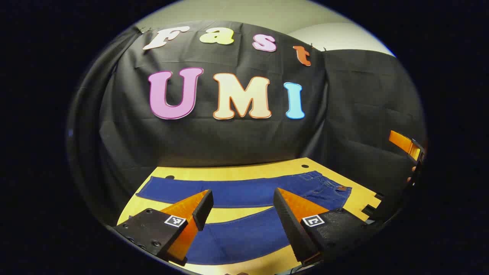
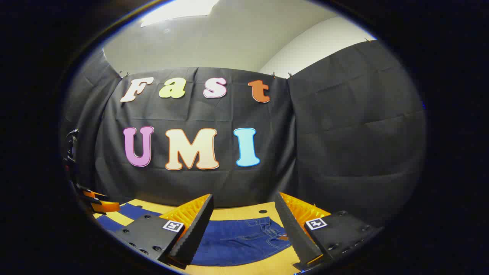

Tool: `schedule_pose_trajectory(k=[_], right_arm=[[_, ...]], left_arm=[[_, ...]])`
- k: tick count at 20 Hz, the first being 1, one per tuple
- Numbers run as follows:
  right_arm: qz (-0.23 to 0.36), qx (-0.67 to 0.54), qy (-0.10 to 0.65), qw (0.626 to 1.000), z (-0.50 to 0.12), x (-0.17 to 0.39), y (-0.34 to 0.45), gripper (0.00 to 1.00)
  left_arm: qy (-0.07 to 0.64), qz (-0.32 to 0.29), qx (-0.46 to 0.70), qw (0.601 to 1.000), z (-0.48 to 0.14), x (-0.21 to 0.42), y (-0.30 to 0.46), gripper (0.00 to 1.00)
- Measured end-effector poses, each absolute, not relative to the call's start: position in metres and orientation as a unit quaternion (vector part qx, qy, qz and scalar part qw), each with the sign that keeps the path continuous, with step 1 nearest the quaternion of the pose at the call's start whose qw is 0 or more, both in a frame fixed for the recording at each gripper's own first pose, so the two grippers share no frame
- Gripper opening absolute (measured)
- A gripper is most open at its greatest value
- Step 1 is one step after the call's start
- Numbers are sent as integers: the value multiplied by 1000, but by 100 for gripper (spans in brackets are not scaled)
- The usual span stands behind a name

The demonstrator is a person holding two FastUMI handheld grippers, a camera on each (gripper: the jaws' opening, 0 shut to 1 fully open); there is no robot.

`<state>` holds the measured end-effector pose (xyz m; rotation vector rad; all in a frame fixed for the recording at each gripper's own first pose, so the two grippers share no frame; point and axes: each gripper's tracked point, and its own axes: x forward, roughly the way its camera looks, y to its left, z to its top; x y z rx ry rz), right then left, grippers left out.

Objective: Grasp the waist and the cuffs of the jeans and fold them to make the two legs overlap; first hold the waist and fold one-third of the jeans toward the cuffs, then hold the cuffs and fold the remaining one-third in the same direction to finish folding.

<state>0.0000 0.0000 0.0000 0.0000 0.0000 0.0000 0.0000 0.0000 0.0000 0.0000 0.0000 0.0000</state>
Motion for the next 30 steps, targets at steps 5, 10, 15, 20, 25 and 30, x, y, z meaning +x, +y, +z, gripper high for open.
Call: schedule_pose_trajectory(k=[5, 10, 15, 20, 25, 30], right_arm=[[17, -8, 17, 1000, -11, 0, 19, 99], [23, -25, 33, 999, -21, 1, 28, 100], [24, -27, 63, 997, -32, 7, 26, 99], [32, -43, 95, 994, -54, 16, 29, 100], [56, -58, 132, 988, -84, 28, 39, 100], [77, -67, 160, 982, -105, 32, 49, 99]], left_arm=[[4, 10, 4, 1000, -3, 1, 20, 95], [24, 5, 6, 1000, -23, 5, 34, 95], [70, -45, 38, 996, -65, 8, 38, 95], [172, -130, 83, 973, -135, 2, 49, 96], [282, -196, 142, 928, -191, -24, 87, 97], [390, -221, 207, 870, -234, -69, 144, 97]])
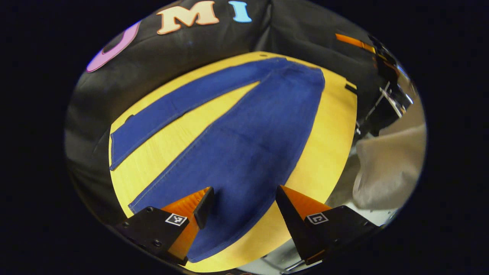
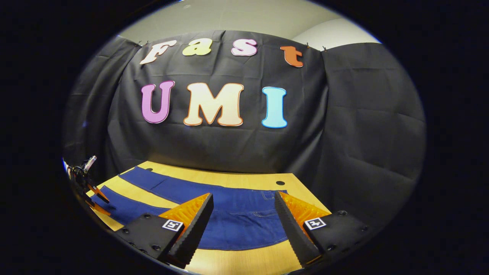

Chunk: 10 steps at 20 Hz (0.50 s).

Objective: Grasp the waist and the cuffs of the jeans and fold them to make the two legs overlap; first hold the waist and fold one-third of the jeans toward the cuffs, then hold the cuffs and fold the remaining one-third in the same direction to finish folding.

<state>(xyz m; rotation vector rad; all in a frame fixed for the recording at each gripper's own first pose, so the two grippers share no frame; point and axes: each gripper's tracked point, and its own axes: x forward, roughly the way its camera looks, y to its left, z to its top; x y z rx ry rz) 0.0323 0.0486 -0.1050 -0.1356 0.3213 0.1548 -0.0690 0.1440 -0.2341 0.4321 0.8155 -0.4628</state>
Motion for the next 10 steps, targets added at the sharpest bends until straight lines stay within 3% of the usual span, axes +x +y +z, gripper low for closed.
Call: schedule_pose_trajectory(k=[6, 10], right_arm=[[89, -73, 179, 977, -123, 34, 48, 99], [83, -72, 182, 977, -126, 37, 41, 99]], left_arm=[[476, -216, 237, 819, -264, -100, 181, 98], [498, -225, 235, 804, -269, -103, 184, 90]])
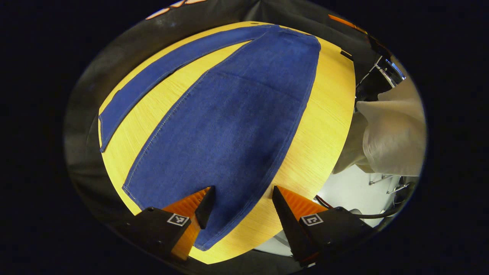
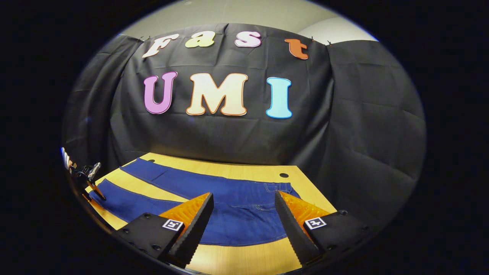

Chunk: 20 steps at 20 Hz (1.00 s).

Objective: Grasp the waist and the cuffs of the jeans and fold them to make the two legs overlap; first hold the waist and fold one-third of the jeans toward the cuffs, then hold the cuffs and fold the remaining one-third in the same direction to finish folding.

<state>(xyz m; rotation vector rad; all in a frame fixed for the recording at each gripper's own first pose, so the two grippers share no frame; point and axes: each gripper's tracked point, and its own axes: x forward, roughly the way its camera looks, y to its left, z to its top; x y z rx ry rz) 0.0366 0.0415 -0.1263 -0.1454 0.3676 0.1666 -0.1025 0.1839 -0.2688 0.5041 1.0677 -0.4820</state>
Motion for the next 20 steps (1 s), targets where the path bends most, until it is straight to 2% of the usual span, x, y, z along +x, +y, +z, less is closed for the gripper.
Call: schedule_pose_trajectory(k=[4, 6, 7, 8, 11, 15, 20], right_arm=[[77, -80, 182, 977, -127, 38, 39, 99], [77, -74, 185, 977, -130, 37, 41, 99], [78, -71, 189, 976, -133, 35, 42, 99], [79, -69, 192, 976, -135, 35, 44, 99], [83, -74, 193, 975, -137, 35, 50, 99], [99, -73, 203, 971, -143, 35, 62, 99], [156, -91, 241, 953, -164, 42, 73, 99]], left_arm=[[521, -231, 246, 784, -273, -98, 186, 96], [530, -227, 249, 779, -274, -97, 187, 93], [533, -224, 249, 777, -272, -97, 187, 84], [535, -223, 252, 775, -273, -95, 187, 84], [532, -225, 256, 775, -270, -89, 193, 55], [517, -227, 258, 784, -268, -82, 186, 0], [537, -248, 216, 777, -254, -71, 188, 0]])
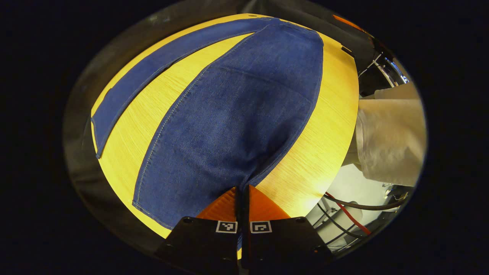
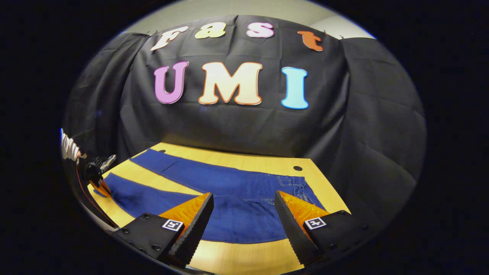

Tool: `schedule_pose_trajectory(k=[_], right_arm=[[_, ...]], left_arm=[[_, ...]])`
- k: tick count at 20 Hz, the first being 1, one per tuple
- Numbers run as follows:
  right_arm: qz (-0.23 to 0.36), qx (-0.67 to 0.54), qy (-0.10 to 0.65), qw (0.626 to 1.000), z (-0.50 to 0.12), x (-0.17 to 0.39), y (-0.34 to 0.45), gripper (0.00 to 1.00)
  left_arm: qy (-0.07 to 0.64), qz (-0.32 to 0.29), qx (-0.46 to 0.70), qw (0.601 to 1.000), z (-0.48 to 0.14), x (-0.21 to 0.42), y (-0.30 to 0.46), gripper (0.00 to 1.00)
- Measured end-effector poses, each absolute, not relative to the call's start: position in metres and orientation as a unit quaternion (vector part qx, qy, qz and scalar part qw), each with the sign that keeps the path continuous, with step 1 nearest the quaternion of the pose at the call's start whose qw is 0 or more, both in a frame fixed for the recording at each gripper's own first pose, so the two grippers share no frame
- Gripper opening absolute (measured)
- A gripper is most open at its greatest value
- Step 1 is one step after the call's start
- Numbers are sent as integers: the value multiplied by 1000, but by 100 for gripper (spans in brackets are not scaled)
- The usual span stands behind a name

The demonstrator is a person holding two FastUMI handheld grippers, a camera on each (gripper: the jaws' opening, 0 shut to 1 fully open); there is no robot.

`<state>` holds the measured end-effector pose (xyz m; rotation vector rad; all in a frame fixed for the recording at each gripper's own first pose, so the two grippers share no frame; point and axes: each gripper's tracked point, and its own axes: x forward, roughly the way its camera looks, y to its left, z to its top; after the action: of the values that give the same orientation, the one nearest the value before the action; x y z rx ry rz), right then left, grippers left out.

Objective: Grasp the waist and the cuffs of the jeans and fold them to make the two legs overlap; first hold the waist and fold one-third of the jeans toward the cuffs, then hold the cuffs and fold the remaining one-third in the same direction to finish folding.

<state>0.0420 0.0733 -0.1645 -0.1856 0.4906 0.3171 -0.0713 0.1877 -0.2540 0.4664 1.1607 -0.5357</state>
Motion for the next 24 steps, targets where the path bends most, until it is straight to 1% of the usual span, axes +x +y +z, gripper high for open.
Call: schedule_pose_trajectory(k=[2, 5, 10, 12, 16, 18, 19, 21, 23, 24], right_arm=[[191, -115, 271, 936, -180, 45, 68, 99], [242, -144, 328, 902, -210, 48, 50, 99], [289, -225, 417, 832, -275, 66, 2, 99], [319, -268, 446, 792, -302, 70, -11, 100], [397, -320, 510, 693, -357, 49, -29, 100], [421, -338, 536, 650, -377, 42, -37, 100], [429, -339, 546, 635, -384, 39, -40, 100], [440, -330, 561, 618, -392, 39, -41, 100], [441, -315, 566, 622, -393, 45, -42, 100], [440, -310, 565, 625, -392, 49, -42, 96]], left_arm=[[551, -253, 185, 773, -247, -63, 190, 0], [569, -254, 162, 765, -255, -67, 190, 0], [588, -236, 168, 755, -256, -65, 190, 0], [599, -224, 159, 752, -256, -65, 189, 0], [618, -202, 154, 744, -256, -65, 190, 0], [623, -192, 152, 743, -258, -65, 191, 0], [623, -187, 150, 744, -257, -65, 191, 0], [622, -177, 146, 749, -258, -64, 191, 0], [622, -168, 143, 751, -258, -64, 191, 0], [622, -166, 144, 751, -258, -63, 191, 0]])
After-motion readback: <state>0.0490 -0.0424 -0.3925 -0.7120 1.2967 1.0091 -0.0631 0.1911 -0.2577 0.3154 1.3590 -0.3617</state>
